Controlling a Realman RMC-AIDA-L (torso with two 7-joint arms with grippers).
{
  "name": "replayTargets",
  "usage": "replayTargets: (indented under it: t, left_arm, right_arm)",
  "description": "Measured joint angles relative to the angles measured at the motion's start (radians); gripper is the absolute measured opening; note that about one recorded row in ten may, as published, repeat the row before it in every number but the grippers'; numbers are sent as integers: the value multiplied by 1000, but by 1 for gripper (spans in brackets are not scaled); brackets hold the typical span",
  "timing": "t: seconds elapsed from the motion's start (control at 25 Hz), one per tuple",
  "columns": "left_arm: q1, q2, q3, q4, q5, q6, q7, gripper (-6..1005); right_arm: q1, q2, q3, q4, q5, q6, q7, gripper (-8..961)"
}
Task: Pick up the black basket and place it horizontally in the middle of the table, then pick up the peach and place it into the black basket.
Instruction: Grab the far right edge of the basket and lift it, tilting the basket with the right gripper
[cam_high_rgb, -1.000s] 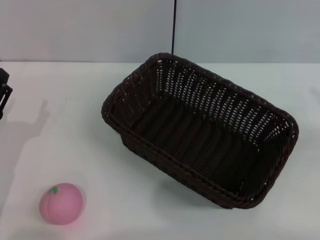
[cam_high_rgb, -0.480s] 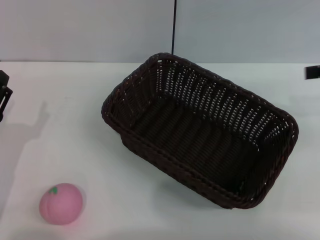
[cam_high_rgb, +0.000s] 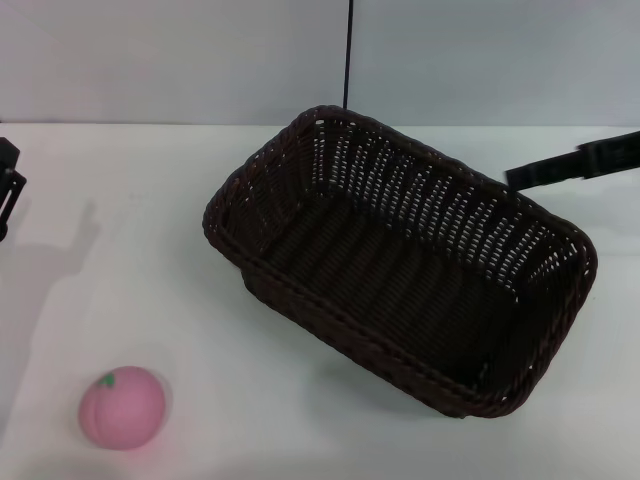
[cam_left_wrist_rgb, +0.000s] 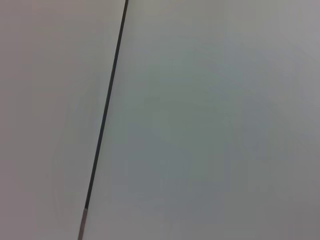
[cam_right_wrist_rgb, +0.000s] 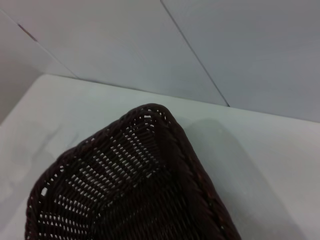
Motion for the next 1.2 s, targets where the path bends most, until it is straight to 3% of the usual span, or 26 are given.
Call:
replayTargets:
  t: [0.2,0.48,0.84,1.08,1.2]
  left_arm:
    - [-3,0,-9,0,0,-1,0,833]
    - [-3,-2,-9,0,0,-3,0,831]
    - [-4,-2,-8,0,0,-3,1,829]
    - [-5,-2,-8,0,0,-3,1,827]
    - [-5,-2,-8,0,0,-9,1,826]
  right_arm:
    - [17,20,-51,67,0,98,-32,742]
    - [64,27,-55,218,0,189,-105,740]
    - [65,39,-77,248,-8,244,-118,737]
    - [57,42,-78,243,-18,245,-118,528]
    - [52,45,-79,228,-23,244,-127,471]
